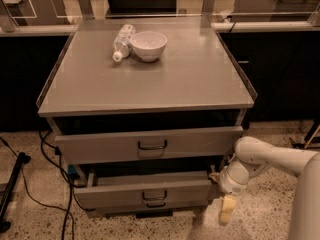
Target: Open middle drawer
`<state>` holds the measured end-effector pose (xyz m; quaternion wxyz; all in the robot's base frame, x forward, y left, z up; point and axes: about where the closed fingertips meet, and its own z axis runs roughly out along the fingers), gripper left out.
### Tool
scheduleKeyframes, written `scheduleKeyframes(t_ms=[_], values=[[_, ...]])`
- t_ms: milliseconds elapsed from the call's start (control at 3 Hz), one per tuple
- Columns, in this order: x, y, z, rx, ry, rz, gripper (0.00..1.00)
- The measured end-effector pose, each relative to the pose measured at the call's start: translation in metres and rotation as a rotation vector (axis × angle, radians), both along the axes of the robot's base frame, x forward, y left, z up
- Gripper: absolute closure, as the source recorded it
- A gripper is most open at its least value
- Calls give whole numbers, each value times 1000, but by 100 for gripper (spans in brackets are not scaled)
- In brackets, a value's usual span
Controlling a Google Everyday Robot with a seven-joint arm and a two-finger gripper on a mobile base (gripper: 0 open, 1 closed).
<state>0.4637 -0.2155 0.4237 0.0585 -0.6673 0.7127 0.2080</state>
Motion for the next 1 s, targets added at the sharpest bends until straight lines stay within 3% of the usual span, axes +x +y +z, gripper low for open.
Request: scheduleKeyframes(t_ms=[333, 667, 1000], values=[[-52, -6, 12, 58, 42, 41, 0], [-52, -6, 12, 58, 42, 41, 0], [-50, -6, 17, 47, -38, 48, 0]])
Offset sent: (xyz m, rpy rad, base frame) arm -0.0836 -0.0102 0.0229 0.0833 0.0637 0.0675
